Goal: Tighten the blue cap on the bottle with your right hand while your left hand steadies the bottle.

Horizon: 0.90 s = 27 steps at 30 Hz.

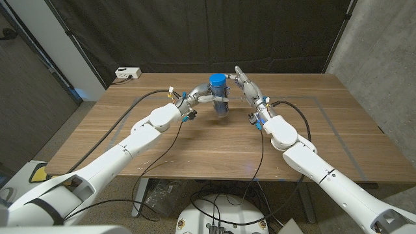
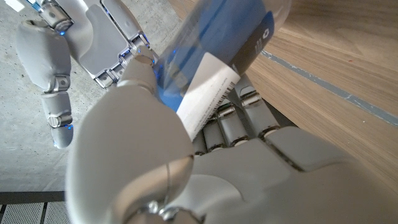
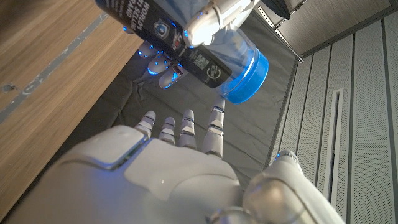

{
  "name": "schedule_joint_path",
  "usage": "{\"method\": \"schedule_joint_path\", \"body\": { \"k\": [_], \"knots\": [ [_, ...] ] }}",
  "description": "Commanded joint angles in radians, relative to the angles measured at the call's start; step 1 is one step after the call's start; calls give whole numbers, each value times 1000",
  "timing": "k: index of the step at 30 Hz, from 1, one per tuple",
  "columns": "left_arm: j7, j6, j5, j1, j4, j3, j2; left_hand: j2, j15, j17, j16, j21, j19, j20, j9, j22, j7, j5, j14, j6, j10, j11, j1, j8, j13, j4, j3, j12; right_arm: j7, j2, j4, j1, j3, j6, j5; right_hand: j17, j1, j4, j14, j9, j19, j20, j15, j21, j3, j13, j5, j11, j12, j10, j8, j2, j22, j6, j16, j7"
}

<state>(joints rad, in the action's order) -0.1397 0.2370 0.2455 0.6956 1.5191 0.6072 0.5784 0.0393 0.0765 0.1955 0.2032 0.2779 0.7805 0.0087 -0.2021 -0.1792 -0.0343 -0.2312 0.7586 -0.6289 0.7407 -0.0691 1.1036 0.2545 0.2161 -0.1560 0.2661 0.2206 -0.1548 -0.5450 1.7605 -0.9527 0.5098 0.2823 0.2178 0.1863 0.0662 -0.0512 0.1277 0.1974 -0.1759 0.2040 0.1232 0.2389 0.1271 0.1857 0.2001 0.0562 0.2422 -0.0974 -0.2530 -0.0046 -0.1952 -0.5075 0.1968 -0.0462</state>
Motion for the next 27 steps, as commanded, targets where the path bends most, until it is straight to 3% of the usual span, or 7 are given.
{"method": "schedule_joint_path", "body": {
  "k": [1, 27],
  "knots": [
    [-14, 3, 8, -13, -20, 5, -10, 104, -1, 2, -1, 4, 14, -6, -6, -3, -27, 2, 4, -37, 8, -7, 90, -3, 3, 31, 41, -5, 7, -13, 26, -24, -11, 27, 9, -1, 11, -1, -10, 6, -120, 6, 3, 3, 7, 4, 6, -19, 4, -6, -8, 3, -3, -13, 5, -3],
    [-10, -6, 19, -20, -27, 1, -15, 104, -3, 2, -1, 2, 18, -4, -6, -3, -28, 3, 5, -40, 6, -3, 85, -8, 4, 32, 50, -9, 17, -45, 63, -57, -18, -11, 16, -1, 23, -9, -38, 5, -94, 5, 5, 8, 10, 3, 2, 0, 14, -47, -11, 11, -2, -48, 5, 17]
  ]
}}
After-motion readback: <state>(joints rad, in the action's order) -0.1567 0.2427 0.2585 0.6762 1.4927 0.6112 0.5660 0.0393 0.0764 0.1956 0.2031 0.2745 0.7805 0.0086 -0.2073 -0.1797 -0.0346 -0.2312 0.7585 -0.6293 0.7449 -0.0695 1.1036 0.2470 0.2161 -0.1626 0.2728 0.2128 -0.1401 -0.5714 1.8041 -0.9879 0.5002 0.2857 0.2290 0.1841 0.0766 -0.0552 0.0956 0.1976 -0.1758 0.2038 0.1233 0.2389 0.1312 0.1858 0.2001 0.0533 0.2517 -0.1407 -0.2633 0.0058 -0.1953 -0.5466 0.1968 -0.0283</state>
